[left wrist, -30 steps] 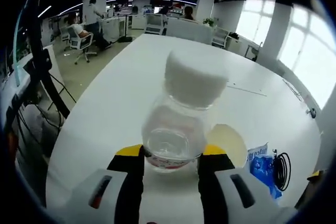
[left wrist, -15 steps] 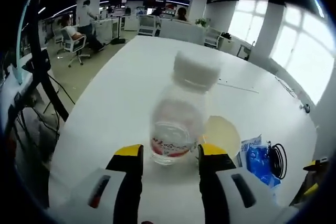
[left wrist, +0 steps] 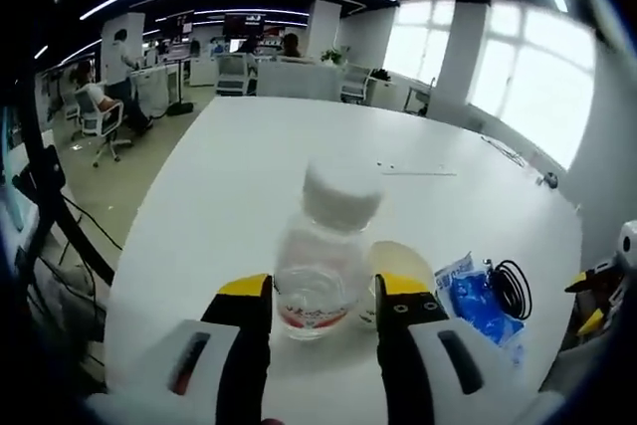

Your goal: Arrange the tabletop items into an orderly group along one side of the table until the central work area is clear of visible clutter.

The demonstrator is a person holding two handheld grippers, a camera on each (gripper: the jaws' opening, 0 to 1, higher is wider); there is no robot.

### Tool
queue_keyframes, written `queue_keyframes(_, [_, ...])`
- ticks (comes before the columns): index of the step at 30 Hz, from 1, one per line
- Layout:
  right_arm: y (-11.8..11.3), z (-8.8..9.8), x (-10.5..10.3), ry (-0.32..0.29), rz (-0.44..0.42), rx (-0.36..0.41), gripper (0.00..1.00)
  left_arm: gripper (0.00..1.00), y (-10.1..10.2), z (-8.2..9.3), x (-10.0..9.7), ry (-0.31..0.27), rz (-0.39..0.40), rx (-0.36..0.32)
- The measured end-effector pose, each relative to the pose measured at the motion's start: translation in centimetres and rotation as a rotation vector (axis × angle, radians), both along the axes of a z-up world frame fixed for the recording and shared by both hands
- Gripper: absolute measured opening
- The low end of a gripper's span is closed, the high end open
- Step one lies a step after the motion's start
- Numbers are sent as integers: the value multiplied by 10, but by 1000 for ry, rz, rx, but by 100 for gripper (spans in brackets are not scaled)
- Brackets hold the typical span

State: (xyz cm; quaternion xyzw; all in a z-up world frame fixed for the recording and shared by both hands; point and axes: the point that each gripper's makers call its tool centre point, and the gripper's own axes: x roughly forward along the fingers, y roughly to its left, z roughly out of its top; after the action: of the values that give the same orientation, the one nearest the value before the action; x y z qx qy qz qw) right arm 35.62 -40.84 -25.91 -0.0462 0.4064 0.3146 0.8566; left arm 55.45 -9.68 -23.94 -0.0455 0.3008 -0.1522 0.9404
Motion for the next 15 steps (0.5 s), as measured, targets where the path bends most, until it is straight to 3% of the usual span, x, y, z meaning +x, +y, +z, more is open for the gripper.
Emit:
queue_keyframes(5, [-3, 0, -2, -3, -18, 3, 60, 38, -2, 0, 3, 5, 2, 4])
queue_keyframes(15, [-10, -2, -5, 0, -40, 0, 60, 37, -3, 0, 1, 22, 108, 23])
